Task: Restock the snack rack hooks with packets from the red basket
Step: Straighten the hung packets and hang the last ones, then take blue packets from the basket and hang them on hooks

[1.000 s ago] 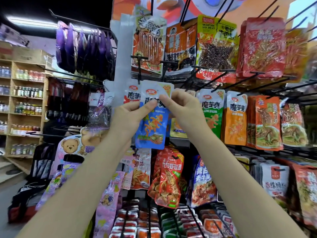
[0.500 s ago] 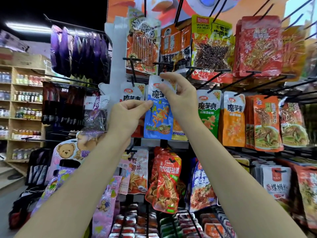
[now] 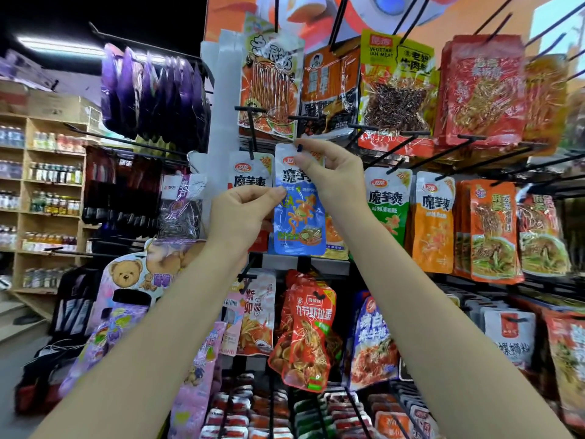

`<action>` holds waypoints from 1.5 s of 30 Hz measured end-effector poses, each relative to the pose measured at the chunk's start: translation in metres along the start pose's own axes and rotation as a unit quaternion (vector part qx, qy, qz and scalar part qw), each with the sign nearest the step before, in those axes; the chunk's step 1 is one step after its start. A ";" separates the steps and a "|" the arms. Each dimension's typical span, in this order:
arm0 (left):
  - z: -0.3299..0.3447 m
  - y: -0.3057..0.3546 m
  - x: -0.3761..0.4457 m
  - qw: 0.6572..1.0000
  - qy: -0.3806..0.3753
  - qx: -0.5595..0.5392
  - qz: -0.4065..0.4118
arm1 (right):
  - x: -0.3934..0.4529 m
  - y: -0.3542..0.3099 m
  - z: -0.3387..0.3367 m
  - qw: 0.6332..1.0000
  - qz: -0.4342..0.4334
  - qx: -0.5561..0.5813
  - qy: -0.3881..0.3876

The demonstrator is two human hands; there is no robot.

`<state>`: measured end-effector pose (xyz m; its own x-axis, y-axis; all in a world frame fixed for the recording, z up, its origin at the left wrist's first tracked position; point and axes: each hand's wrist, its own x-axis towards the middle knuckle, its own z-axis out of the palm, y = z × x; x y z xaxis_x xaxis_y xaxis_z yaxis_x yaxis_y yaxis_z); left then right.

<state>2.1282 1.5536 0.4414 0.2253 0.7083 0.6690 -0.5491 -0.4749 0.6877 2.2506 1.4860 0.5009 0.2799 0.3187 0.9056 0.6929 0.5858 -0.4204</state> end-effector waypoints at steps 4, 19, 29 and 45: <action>-0.002 0.000 0.000 0.996 0.002 0.086 0.025 | -0.003 0.012 0.004 0.999 0.012 -0.048 0.009; -0.058 -0.018 0.024 0.721 -0.125 0.631 0.257 | -0.040 0.031 -0.009 0.820 -0.102 -0.550 -0.117; 0.015 -0.013 -0.104 0.828 -0.183 0.368 0.382 | -0.173 -0.025 -0.112 0.923 -0.128 -0.362 0.013; 0.264 -0.297 -0.516 0.682 -0.685 0.255 0.018 | -0.631 0.041 -0.467 0.686 0.569 -0.447 0.069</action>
<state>2.3873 1.1910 -0.0333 0.9514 -0.2960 0.0846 -0.3023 -0.8464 0.4385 2.4123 0.9611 -0.0612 0.9958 0.0813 0.0416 0.0866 -0.6961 -0.7127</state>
